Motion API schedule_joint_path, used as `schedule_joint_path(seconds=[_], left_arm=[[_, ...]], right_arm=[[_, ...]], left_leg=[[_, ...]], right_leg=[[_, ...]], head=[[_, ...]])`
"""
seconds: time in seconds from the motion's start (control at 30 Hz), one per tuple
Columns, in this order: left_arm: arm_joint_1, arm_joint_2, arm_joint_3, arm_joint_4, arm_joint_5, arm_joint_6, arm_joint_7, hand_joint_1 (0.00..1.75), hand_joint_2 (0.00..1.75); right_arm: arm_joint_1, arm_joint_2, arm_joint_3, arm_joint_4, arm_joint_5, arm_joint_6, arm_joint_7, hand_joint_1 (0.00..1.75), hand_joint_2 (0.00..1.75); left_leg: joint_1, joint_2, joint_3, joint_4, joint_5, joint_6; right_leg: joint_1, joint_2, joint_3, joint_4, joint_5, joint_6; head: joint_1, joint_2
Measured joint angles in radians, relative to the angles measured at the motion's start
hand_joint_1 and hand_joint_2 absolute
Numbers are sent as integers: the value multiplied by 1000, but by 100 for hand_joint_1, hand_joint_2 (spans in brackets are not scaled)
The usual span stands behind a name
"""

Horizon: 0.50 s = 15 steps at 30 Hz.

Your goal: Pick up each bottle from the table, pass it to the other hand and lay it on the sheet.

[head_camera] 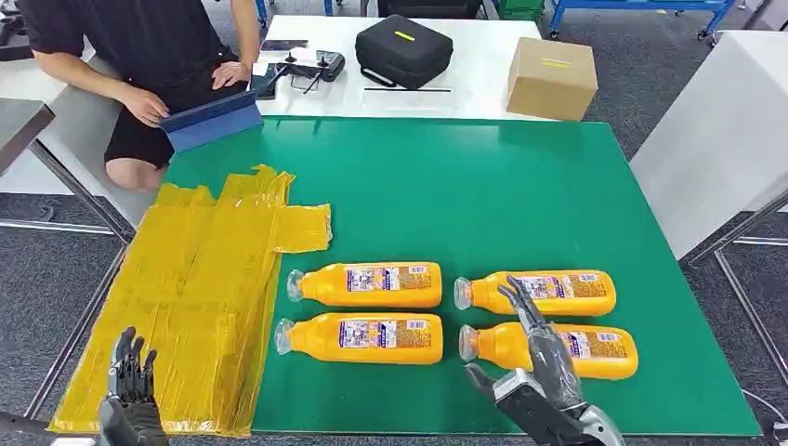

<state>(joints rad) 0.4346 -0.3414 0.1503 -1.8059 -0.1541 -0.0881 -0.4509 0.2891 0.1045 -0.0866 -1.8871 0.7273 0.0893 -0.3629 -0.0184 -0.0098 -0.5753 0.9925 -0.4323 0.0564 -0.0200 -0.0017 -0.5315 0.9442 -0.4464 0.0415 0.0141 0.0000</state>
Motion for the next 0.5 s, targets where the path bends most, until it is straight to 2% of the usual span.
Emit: schedule_joint_path(seconds=[0.2,0.33,0.5], left_arm=[[6,0,25,-4,14,-16,3,0,0],[26,0,53,-7,45,2,-11,0,0],[55,0,71,-30,76,24,-21,0,0]], right_arm=[[44,-46,-52,-60,196,-48,81,0,175],[86,-166,-87,-31,205,-121,100,0,175],[59,-261,-90,58,208,-130,109,0,175]], left_leg=[[0,0,0,0,-1,0],[-1,0,-2,0,-1,0],[-2,0,-1,0,0,1]], right_leg=[[0,0,-8,0,-1,0],[0,0,1,0,1,1],[-1,0,0,0,1,1]], head=[[0,0],[0,0],[0,0]])
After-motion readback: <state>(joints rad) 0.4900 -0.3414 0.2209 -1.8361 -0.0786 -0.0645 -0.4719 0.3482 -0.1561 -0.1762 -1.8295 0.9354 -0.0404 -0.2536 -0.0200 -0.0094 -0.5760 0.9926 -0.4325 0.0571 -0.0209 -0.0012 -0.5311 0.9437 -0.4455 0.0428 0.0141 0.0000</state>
